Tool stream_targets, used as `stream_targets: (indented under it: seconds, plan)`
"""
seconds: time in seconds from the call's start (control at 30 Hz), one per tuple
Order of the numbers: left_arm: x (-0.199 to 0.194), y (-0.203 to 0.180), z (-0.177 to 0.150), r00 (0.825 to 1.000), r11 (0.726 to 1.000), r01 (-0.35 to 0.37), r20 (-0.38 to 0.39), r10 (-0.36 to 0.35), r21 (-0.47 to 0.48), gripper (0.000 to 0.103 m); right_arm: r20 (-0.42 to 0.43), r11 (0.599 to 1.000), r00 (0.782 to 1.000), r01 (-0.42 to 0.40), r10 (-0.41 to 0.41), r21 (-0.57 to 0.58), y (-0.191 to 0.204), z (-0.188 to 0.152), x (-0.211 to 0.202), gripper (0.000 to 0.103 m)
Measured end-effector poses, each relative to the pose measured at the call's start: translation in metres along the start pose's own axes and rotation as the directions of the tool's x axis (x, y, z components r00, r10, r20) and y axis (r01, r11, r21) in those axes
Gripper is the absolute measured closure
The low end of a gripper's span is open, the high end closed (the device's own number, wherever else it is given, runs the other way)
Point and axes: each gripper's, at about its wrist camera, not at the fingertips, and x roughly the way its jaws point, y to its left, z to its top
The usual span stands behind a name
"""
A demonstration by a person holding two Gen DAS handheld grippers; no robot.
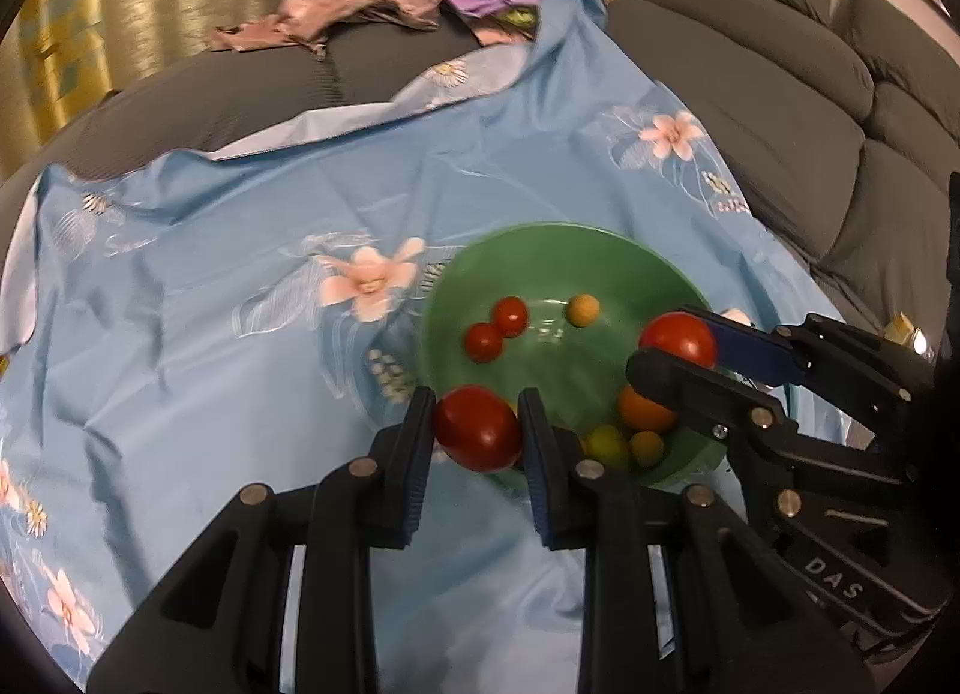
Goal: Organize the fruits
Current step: 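Carry both cherry tomatoes into the green bowl and open both grippers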
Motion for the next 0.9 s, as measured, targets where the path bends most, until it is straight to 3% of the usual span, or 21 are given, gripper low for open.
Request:
stream_targets:
  seconds: [0.53,0.63,0.67,0.73,0.8,0.9]
  plan:
    - [0.057,-0.028,0.006,0.993,0.997,-0.018,-0.115,0.027,0.075,0.074,-0.101,0.995,0.993,0.065,-0.056,0.080,-0.044,-0.020,0.016,0.075]
    - [0.056,-0.029,0.007,0.992,0.997,-0.030,-0.116,0.038,0.074,0.058,-0.113,0.993,0.992,0.072,-0.062,0.090,-0.047,-0.021,0.017,0.075]
    - [0.055,-0.029,0.008,0.992,0.997,-0.041,-0.115,0.049,0.071,0.045,-0.117,0.993,0.991,0.075,-0.064,0.094,-0.048,-0.021,0.017,0.075]
    - [0.050,-0.029,0.010,0.992,0.996,-0.059,-0.107,0.066,0.067,0.039,-0.122,0.991,0.990,0.085,-0.073,0.101,-0.049,-0.019,0.015,0.075]
    - [0.042,-0.027,0.014,0.992,0.996,-0.070,-0.102,0.075,0.054,0.026,-0.126,0.990,0.989,0.093,-0.080,0.107,-0.050,-0.017,0.012,0.075]
    - [0.030,-0.026,0.016,0.992,0.995,-0.084,-0.090,0.088,0.054,0.020,-0.123,0.988,0.987,0.114,-0.101,0.104,-0.051,-0.010,0.002,0.072]
